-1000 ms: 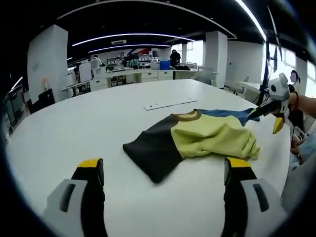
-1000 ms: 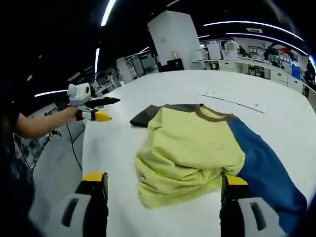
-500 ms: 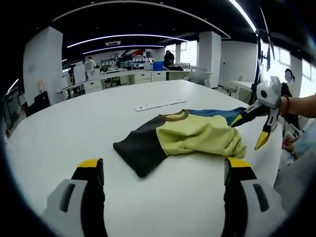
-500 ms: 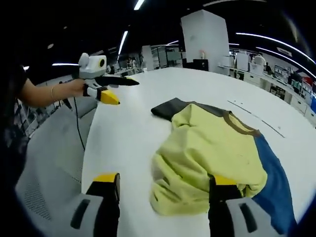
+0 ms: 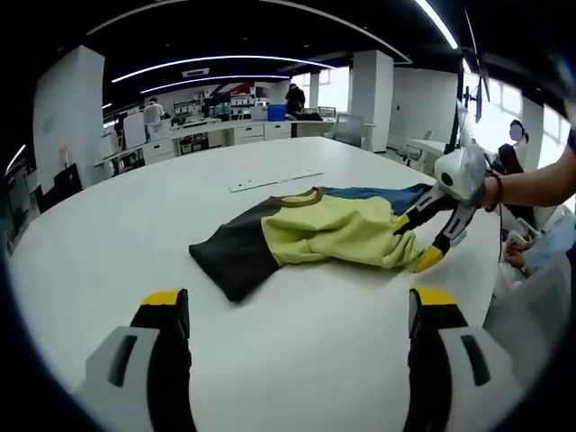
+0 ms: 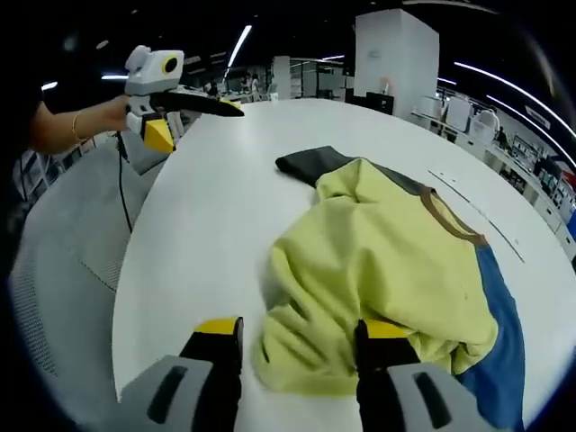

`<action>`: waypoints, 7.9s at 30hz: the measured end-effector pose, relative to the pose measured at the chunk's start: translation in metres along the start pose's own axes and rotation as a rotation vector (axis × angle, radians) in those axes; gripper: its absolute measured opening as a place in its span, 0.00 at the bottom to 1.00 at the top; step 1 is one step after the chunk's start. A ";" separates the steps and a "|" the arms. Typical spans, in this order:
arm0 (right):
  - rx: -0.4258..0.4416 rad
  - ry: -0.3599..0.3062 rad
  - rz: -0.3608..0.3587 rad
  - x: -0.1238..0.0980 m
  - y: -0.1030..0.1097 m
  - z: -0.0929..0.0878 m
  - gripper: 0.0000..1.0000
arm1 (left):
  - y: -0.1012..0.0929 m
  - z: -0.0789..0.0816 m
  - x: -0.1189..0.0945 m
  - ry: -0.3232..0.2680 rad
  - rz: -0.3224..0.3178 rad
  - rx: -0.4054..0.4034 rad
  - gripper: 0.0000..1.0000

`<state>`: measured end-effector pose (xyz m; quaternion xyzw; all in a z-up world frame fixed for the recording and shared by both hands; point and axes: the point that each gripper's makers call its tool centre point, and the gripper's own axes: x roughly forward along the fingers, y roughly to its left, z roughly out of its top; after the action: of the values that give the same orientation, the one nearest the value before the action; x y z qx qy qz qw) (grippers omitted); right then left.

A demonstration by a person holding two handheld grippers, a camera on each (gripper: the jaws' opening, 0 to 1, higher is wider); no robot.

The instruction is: Fold the garment on the visible template until the final outline fits inside the template.

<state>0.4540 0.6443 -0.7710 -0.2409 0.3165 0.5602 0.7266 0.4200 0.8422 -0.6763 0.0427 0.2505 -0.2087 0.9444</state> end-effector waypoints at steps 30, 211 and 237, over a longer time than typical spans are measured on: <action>0.180 -0.013 -0.101 -0.023 -0.025 0.034 0.03 | -0.008 -0.013 -0.018 0.032 -0.004 0.024 0.97; 0.439 0.042 -0.468 -0.069 -0.060 -0.019 0.00 | -0.039 0.026 0.089 0.000 -0.095 -0.117 0.00; 0.452 0.124 -0.431 -0.089 -0.013 -0.059 0.00 | -0.016 -0.023 0.038 0.154 -0.046 -0.105 0.00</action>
<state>0.4399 0.5403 -0.7464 -0.1685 0.4184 0.2930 0.8431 0.4322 0.8176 -0.7147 0.0036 0.3340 -0.2129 0.9182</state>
